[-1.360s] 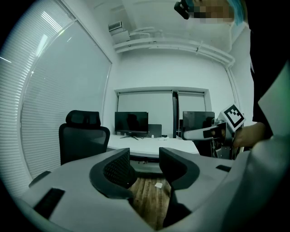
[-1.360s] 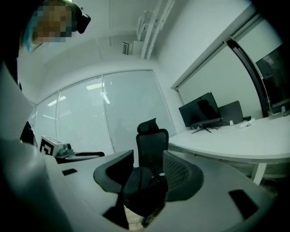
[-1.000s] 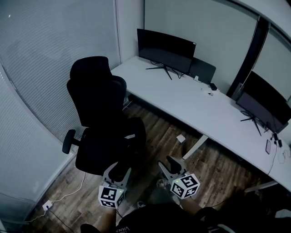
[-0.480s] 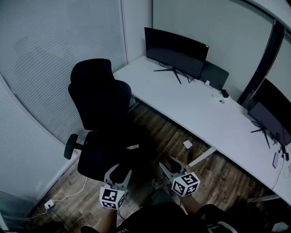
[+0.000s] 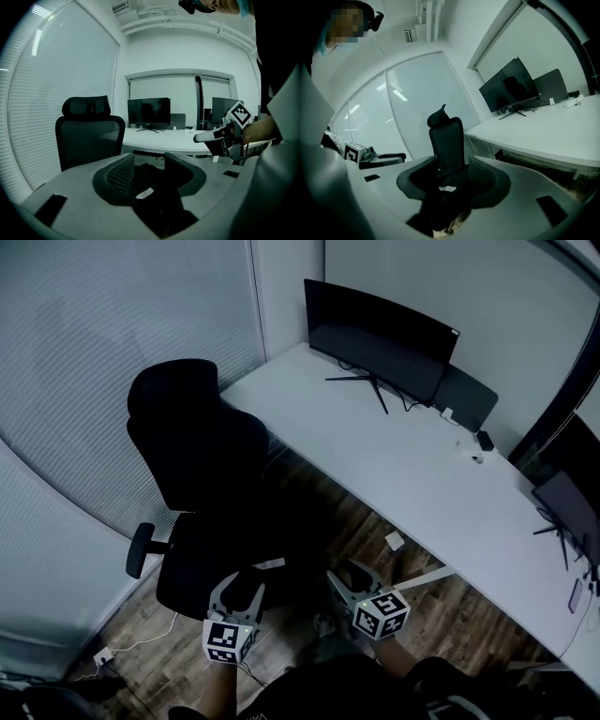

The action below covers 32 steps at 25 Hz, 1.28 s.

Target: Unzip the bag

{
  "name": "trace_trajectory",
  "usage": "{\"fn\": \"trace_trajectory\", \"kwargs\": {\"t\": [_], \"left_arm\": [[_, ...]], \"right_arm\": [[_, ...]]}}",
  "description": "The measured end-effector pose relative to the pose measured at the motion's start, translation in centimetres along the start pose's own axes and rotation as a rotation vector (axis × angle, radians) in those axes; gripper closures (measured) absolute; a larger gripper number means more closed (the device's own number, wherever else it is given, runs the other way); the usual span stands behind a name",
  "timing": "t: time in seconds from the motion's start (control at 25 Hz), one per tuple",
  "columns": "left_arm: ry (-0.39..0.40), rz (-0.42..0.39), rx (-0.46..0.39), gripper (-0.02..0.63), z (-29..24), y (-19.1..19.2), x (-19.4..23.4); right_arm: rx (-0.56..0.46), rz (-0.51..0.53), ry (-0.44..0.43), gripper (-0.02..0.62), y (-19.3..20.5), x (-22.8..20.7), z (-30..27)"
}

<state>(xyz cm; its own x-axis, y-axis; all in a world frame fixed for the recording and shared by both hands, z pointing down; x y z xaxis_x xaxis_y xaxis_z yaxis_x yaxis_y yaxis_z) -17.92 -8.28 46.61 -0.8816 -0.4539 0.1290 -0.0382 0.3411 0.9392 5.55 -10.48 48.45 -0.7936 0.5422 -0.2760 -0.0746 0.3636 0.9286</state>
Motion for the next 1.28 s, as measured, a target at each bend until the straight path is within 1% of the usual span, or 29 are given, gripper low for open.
{"fn": "trace_trajectory", "kwargs": {"t": [0.2, 0.48, 0.64, 0.8, 0.96, 1.04, 1.28], "left_arm": [[-0.019, -0.016, 0.036, 0.408, -4.5, -0.5, 1.8], [-0.021, -0.050, 0.091, 0.407, -9.5, 0.0, 2.8], [-0.009, -0.078, 0.124, 0.405, -12.2, 0.1, 3.4], [-0.001, -0.090, 0.154, 0.405, -14.8, 0.4, 4.4], [0.003, -0.091, 0.179, 0.405, -17.4, 0.9, 5.7], [0.010, -0.093, 0.198, 0.405, -18.6, 1.2, 6.2], [0.027, -0.091, 0.256, 0.405, -21.7, 2.6, 7.5]], "right_arm": [[0.027, -0.011, -0.021, 0.413, -0.1, -3.9, -3.8], [0.037, -0.123, -0.093, 0.413, 1.5, -7.7, -8.6], [0.061, -0.156, -0.123, 0.413, 2.7, -9.4, -11.3], [0.099, -0.137, -0.107, 0.413, 4.3, -11.4, -13.7], [0.155, -0.068, -0.084, 0.413, 5.9, -13.7, -16.4], [0.178, -0.050, -0.077, 0.413, 6.7, -14.7, -17.8], [0.225, -0.034, -0.093, 0.413, 9.2, -17.0, -21.7]]}}
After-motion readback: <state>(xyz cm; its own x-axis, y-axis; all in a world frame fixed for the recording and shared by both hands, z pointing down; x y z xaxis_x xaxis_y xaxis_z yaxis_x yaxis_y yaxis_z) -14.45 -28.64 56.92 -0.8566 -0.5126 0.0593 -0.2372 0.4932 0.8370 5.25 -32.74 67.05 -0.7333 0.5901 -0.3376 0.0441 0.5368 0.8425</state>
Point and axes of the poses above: the fingertips, and each gripper's own axes: z backward along the fingers, x to its left, y out of its underside, the point moved 5 cm from there along z, backward along the fingers, and after that the axes turned 9 degrees about z, right-handed, at the moved point
